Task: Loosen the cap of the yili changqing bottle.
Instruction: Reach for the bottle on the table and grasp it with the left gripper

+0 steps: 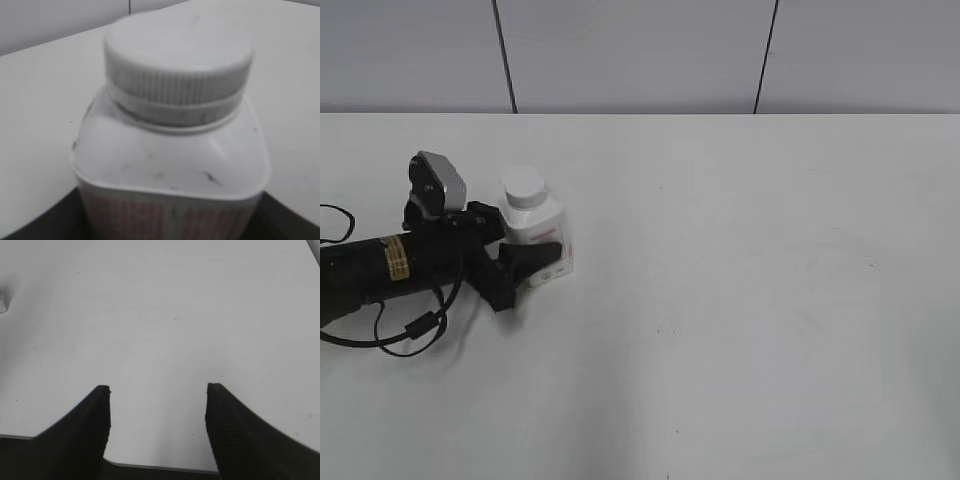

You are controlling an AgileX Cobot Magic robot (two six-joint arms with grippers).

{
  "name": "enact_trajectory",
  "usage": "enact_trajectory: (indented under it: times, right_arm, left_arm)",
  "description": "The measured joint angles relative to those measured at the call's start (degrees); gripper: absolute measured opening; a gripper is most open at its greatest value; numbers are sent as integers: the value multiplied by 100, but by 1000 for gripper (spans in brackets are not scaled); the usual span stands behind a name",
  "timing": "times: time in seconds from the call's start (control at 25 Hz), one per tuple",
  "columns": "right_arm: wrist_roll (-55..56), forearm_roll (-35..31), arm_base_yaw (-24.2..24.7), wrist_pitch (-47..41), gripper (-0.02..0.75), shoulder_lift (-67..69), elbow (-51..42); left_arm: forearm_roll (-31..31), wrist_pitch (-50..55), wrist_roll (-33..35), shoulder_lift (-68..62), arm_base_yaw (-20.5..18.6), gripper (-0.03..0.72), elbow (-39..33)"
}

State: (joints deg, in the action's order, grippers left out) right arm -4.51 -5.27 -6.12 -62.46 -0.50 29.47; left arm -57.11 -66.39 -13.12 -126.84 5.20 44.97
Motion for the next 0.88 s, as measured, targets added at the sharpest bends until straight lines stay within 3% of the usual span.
enact_trajectory:
  times: [0.24,0.52,0.88]
  right_arm:
    - [0,0,0,0,480,0,0]
    - [0,0,0,0,480,0,0]
    - [0,0,0,0,480,0,0]
  left_arm:
    - [-1565,-232,5,-5,0,421,-1]
    - [-2755,-389,5,-5,0,419,12]
    - [-3112,-451,5,5,0,419,12]
